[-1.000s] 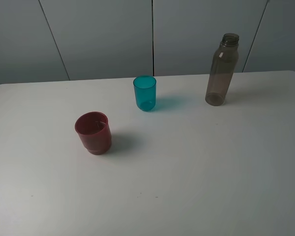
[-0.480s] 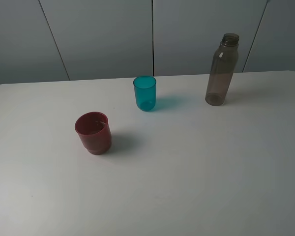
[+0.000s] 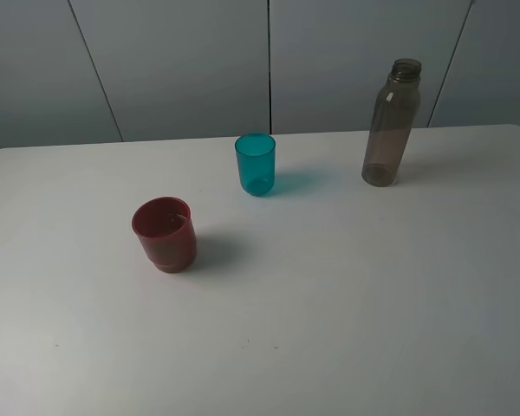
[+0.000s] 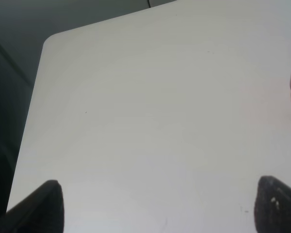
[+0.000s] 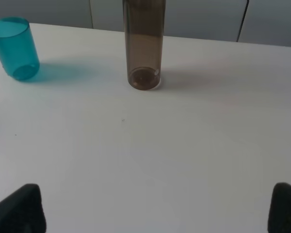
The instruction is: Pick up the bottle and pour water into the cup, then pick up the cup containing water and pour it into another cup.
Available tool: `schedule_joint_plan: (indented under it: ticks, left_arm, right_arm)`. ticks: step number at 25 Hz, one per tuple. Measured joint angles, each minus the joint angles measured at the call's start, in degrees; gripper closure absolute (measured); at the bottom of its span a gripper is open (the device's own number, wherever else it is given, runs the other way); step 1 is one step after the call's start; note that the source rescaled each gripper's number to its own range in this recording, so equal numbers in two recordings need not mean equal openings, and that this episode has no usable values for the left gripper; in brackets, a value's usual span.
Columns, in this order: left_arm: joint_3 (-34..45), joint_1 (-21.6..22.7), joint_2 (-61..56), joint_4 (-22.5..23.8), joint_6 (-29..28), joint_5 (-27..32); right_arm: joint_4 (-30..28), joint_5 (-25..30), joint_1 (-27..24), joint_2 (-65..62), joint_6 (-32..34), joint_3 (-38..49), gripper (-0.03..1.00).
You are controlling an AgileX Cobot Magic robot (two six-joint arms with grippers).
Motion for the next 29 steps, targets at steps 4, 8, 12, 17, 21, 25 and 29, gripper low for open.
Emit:
schedule_joint_plan:
  ticks: [4, 8, 12, 17, 21, 25, 29]
  left_arm:
    - [0.0, 0.0, 0.0, 0.0, 0.0, 0.0]
    - [0.0, 0.0, 0.0, 0.0, 0.0, 0.0]
    - [0.0, 0.0, 0.0, 0.0, 0.0, 0.0]
    - [0.0, 0.0, 0.0, 0.0, 0.0, 0.0]
    - [0.0, 0.0, 0.0, 0.0, 0.0, 0.0]
    - [0.0, 0.0, 0.0, 0.0, 0.0, 0.0]
    - [0.0, 0.0, 0.0, 0.0, 0.0, 0.0]
  right_arm:
    - [0.0, 0.0, -0.1, 0.0, 0.2, 0.0, -0.03]
    - [-1.9, 0.0, -0.1, 0.0, 1.9, 0.0, -0.03]
    - [-3.2, 0.0, -0.1, 0.0, 2.3, 0.0, -0.03]
    - [-3.2, 0.0, -0.1, 0.0, 2.5, 0.0, -0.03]
    - [-3.2, 0.0, -0.1, 0.0, 2.5, 0.0, -0.03]
    - [-3.2, 0.0, -0.1, 0.0, 2.6, 0.0, -0.03]
    - [-3.2, 0.0, -0.1, 0.0, 2.6, 0.0, -0.03]
